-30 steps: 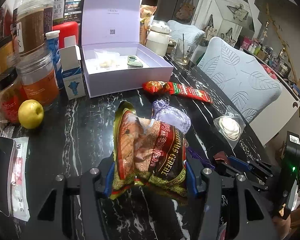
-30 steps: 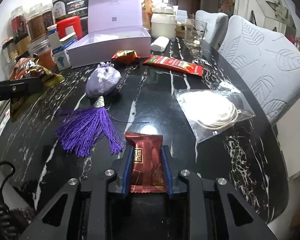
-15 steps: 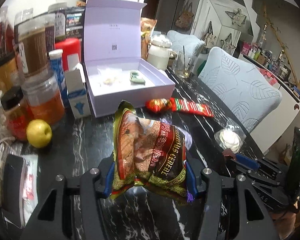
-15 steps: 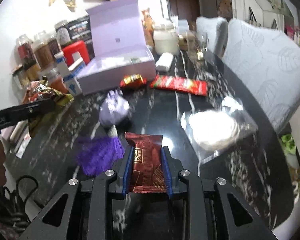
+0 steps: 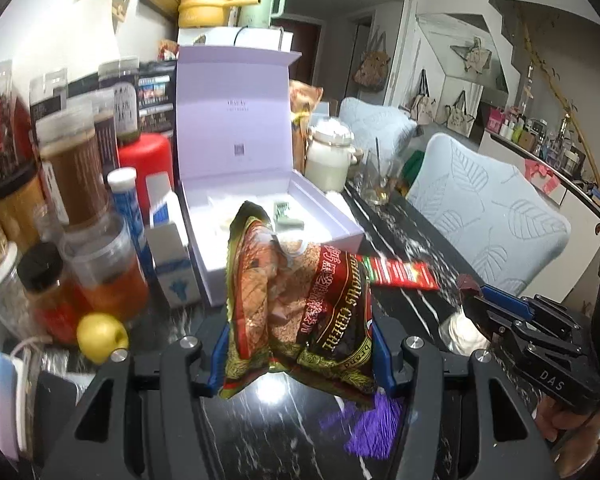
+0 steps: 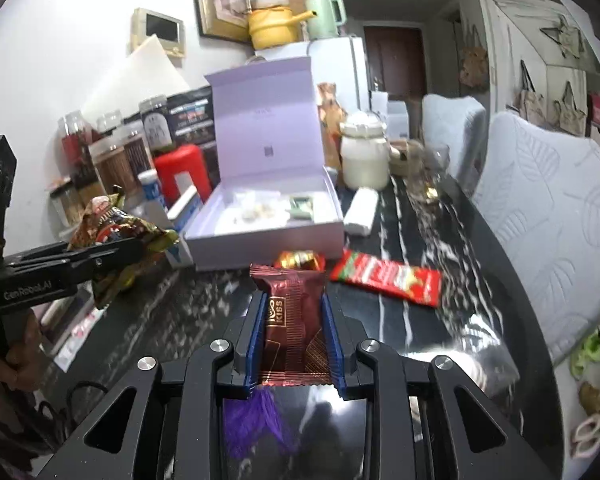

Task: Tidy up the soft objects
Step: 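Carry the cereal bag and candy packet into the lavender box and release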

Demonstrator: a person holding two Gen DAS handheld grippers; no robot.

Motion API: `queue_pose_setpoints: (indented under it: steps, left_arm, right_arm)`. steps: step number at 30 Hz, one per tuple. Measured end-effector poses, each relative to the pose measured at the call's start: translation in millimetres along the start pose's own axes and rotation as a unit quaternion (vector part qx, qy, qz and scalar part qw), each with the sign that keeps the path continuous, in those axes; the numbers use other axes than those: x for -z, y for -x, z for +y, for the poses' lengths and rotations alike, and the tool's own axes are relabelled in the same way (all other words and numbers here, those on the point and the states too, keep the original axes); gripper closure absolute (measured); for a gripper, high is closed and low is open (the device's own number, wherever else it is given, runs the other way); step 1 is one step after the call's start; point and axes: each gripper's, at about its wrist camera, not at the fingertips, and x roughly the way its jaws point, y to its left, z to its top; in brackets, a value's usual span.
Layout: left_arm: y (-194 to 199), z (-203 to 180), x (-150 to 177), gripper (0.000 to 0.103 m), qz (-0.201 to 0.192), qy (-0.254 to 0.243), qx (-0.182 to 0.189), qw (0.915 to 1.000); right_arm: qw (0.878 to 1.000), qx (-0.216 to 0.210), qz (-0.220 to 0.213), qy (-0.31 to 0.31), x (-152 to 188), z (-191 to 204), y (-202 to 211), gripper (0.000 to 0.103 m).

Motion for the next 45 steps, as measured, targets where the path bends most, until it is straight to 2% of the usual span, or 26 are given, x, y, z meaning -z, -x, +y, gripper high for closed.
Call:
queue_pose_setpoints:
  steps: [11,15,26,37,45]
  left_arm:
    - [-11.7,9.4,-51.8,0.048,-0.05,-0.008,-0.015,0.9986]
    - [-23.5,15.1,-68.9,0.048,-0.057,-0.008,-0.016,0.9982]
    - [-72.7,23.5,-115.5,0.048,-0.072,-0.017,-0.047,0.9961]
    - [-132.1,46.2,-142.2,0.048,-0.056,0.009,-0.074,0.9956]
    - [-174.6,62.4,-143.1,0.048,-0.014,0.014,-0.1,0.9948]
  right_arm:
    - [0.999,-0.029,-0.035,0.028,-52.8,9.1,-19.0,0.076]
    - [0.997,-0.04,-0.047,0.039,-75.3,12.1,-30.3,0.076]
    - [0.994,-0.052,-0.072,0.064,-127.6,14.6,-72.1,0.076]
    - [0.994,-0.057,-0.074,0.065,-171.8,1.4,-136.8,0.076]
    - [0.994,-0.059,-0.05,0.081,-182.5,2.6,-185.9,0.076]
